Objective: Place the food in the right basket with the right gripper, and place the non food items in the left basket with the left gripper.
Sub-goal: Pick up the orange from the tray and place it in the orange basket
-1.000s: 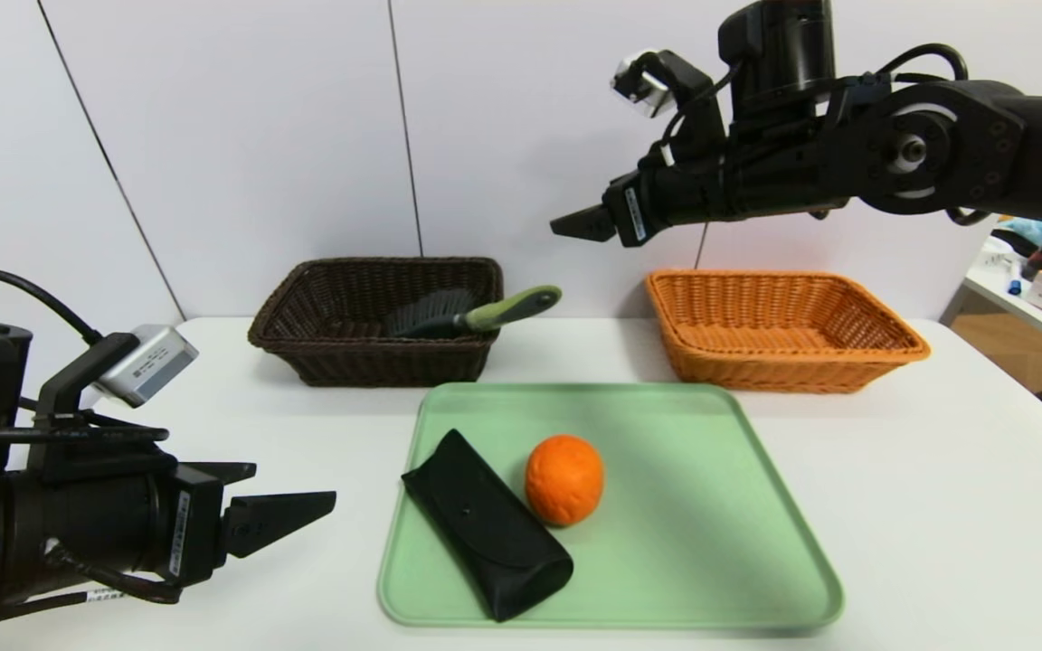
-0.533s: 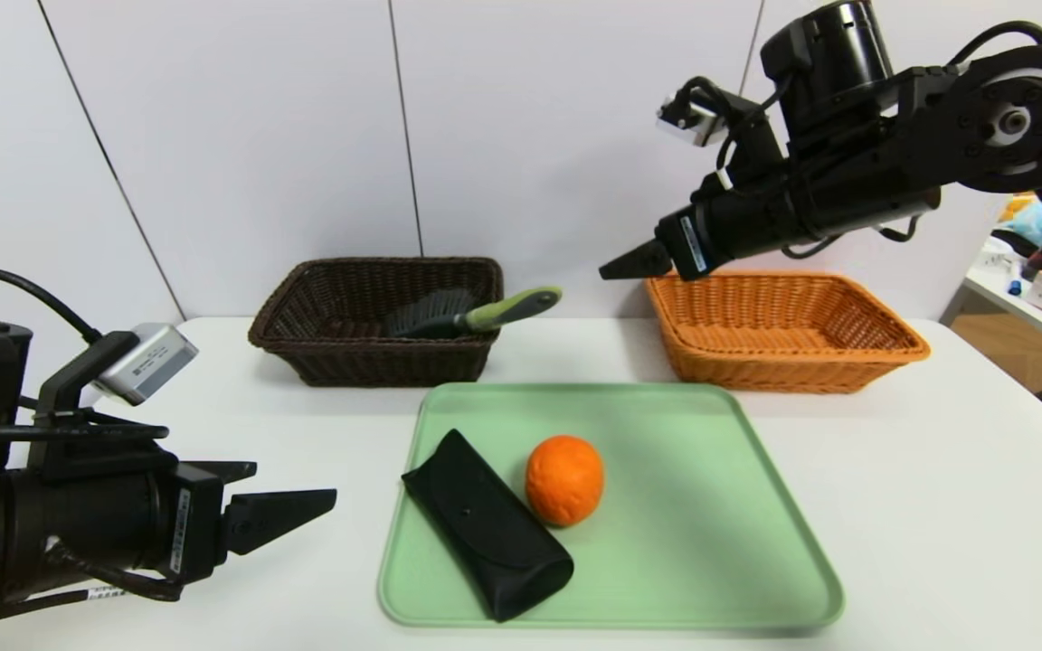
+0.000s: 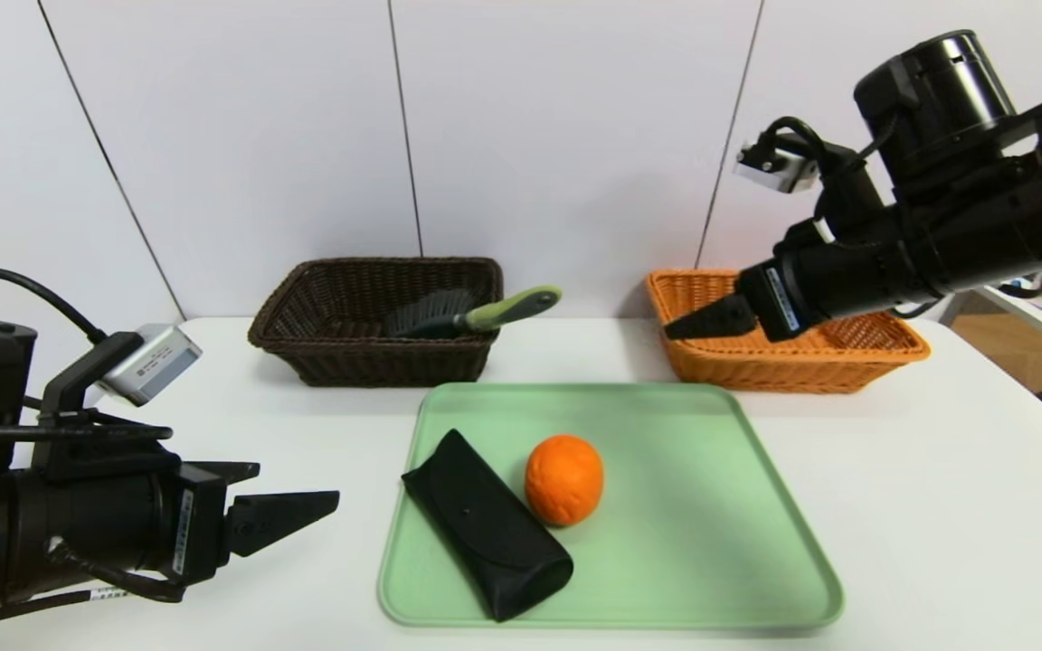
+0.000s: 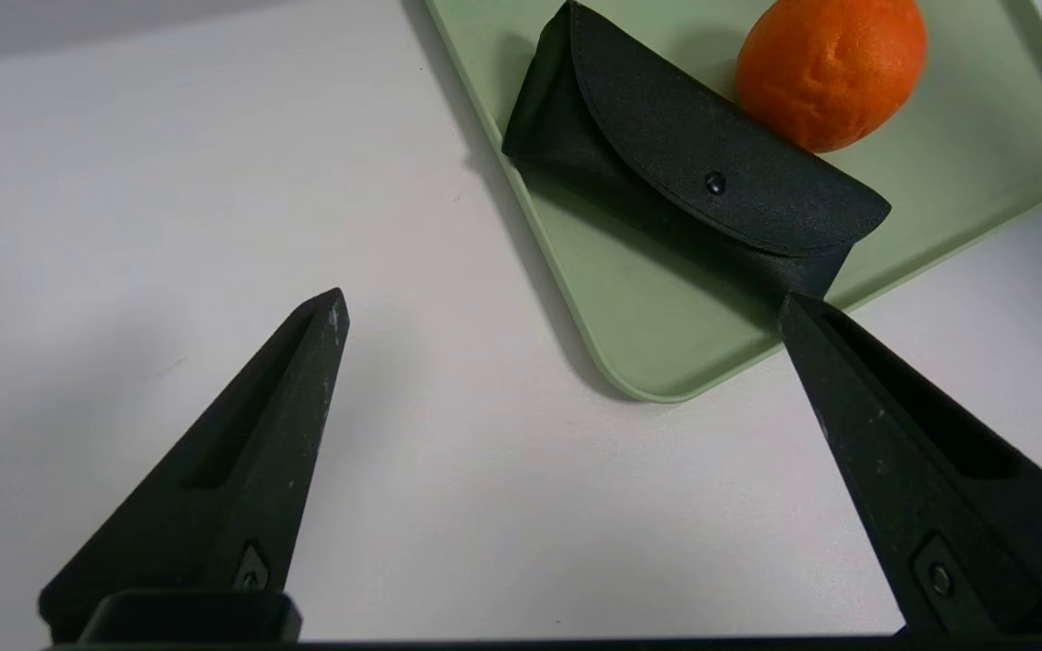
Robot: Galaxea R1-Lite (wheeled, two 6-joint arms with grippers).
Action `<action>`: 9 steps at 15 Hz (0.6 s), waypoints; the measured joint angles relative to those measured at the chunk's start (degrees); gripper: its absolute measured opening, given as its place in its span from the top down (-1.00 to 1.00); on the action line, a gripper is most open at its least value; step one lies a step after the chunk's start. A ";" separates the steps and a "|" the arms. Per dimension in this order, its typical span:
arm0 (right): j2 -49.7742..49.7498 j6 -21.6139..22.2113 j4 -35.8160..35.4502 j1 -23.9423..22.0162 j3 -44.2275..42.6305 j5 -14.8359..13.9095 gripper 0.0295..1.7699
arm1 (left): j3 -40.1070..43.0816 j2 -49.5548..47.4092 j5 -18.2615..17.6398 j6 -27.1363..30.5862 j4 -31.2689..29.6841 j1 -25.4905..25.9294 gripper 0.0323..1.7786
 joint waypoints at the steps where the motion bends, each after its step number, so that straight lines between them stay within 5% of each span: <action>1: -1.82 0.02 -0.02 0.09 2.69 0.02 -0.91 | -0.15 0.09 -0.02 0.04 -0.07 -0.35 -0.90; 5: -7.56 0.00 -0.39 0.96 11.72 -0.02 -0.91 | -2.86 2.27 1.48 -1.95 1.11 -1.11 -0.90; 9: -9.65 0.02 -0.49 2.46 15.30 -0.12 -0.91 | -9.90 6.84 9.22 -5.60 9.64 -4.05 -0.90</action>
